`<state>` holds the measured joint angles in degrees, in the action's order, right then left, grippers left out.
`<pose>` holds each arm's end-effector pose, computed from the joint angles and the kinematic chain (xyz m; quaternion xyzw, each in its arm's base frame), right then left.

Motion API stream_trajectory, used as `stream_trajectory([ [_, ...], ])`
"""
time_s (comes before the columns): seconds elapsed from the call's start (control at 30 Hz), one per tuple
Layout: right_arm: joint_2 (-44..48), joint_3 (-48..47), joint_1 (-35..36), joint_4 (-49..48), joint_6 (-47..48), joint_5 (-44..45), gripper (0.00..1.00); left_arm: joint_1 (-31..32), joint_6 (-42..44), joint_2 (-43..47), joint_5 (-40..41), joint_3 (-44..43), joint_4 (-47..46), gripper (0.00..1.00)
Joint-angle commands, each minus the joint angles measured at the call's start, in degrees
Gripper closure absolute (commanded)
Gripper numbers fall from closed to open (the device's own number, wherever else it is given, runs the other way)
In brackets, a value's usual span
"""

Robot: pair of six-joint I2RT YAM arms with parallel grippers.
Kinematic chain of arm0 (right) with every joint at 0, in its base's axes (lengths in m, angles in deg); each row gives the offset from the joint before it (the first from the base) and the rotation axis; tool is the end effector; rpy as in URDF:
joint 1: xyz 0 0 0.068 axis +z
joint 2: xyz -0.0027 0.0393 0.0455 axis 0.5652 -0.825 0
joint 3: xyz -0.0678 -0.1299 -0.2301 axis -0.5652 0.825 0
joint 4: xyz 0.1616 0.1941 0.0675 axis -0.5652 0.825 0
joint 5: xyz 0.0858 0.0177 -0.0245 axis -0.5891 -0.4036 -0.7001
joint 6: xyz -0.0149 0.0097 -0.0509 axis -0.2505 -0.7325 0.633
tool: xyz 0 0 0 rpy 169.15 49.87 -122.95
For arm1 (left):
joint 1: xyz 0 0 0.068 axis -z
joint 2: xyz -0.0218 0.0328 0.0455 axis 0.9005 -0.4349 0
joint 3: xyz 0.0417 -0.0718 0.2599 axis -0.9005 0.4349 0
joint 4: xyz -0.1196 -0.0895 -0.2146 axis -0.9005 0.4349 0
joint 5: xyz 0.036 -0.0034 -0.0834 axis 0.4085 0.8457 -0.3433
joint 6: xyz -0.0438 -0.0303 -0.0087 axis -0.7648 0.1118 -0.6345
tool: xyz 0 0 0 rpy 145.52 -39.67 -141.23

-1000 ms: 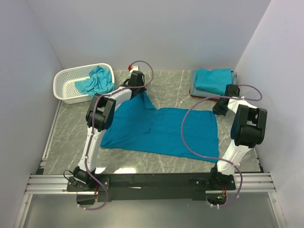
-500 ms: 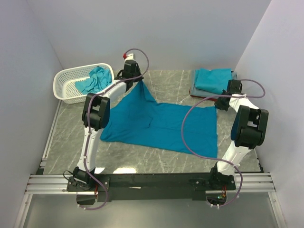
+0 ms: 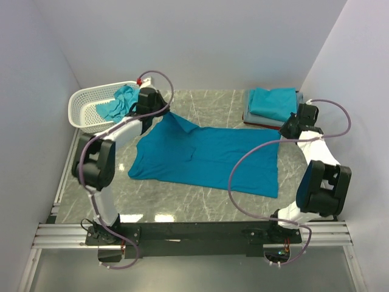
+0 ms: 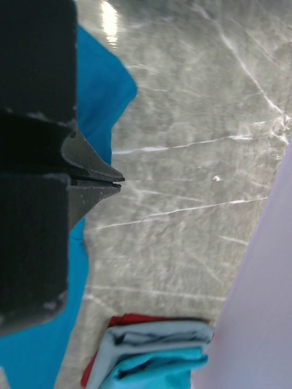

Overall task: Fold and stack the t-shirts
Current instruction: Fold the tshirt

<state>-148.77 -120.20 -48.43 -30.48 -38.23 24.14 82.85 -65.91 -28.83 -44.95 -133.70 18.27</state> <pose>0.3268 -0.0794 0.2448 0.2727 0.8776 0.0547 0.3905 0.4237 -0.1412 0.2468 -0.1426 0.8238 -0.2376 0.4945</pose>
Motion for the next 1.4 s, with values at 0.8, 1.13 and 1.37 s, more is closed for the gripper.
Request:
stream_trajectory([
  [0.8,24.6,23.3,0.4,-3.3,-2.6,10.4,1.0,0.1,-6.5,37.0,-0.2,38.7,-9.0,1.0],
  [1.13,32.0,28.1,0.6,-0.4,-4.7,12.4,1.0,0.1,-6.6,45.1,0.6,43.8,-6.9,1.0],
  [1.37,36.1,29.7,0.7,2.9,-5.9,14.1,0.96,0.1,-6.5,48.0,-0.5,46.4,-5.8,1.0],
])
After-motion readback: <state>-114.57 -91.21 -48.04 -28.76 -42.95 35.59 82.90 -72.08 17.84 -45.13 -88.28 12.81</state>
